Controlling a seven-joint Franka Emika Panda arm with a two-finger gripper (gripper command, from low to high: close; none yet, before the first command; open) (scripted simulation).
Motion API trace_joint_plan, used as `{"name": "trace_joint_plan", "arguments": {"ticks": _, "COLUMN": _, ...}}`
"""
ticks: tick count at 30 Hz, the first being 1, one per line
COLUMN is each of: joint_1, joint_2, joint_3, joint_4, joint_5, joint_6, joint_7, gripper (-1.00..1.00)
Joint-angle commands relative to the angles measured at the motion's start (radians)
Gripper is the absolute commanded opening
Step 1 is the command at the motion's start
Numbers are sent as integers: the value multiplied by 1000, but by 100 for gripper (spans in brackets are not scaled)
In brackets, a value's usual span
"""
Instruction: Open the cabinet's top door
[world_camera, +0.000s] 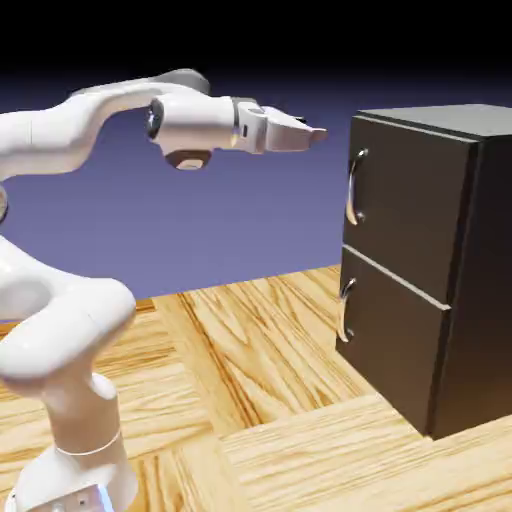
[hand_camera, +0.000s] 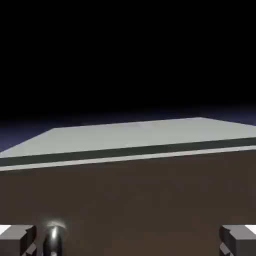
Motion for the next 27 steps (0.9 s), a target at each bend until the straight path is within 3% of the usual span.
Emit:
{"name": "trace_joint_plan", "arguments": {"ticks": 1, "joint_1": -19, "joint_2": -12, "joint_3": 21, "joint_4": 9, "joint_5": 44, "joint_6": -2, "joint_7": -23, "gripper": 0}}
{"name": "trace_joint_plan", "arguments": {"ticks": 19, "joint_1": -353, "joint_2": -230, "joint_3": 403, "joint_4": 167, "joint_5": 816, "joint_6": -46, "joint_7": -427, "gripper": 0}}
{"name": "trace_joint_plan", "arguments": {"ticks": 25, "joint_1": -512, "joint_2": -223, "joint_3": 443, "joint_4": 307, "joint_5": 827, "joint_6": -61, "joint_7": -417, "gripper": 0}}
{"name": "trace_joint_plan", "arguments": {"ticks": 26, "joint_1": -513, "joint_2": -223, "joint_3": 443, "joint_4": 307, "joint_5": 827, "joint_6": -61, "joint_7": -417, "gripper": -100}}
{"name": "trace_joint_plan", "arguments": {"ticks": 27, "joint_1": -513, "joint_2": -223, "joint_3": 443, "joint_4": 307, "joint_5": 827, "joint_6": -61, "joint_7": -417, "gripper": -100}}
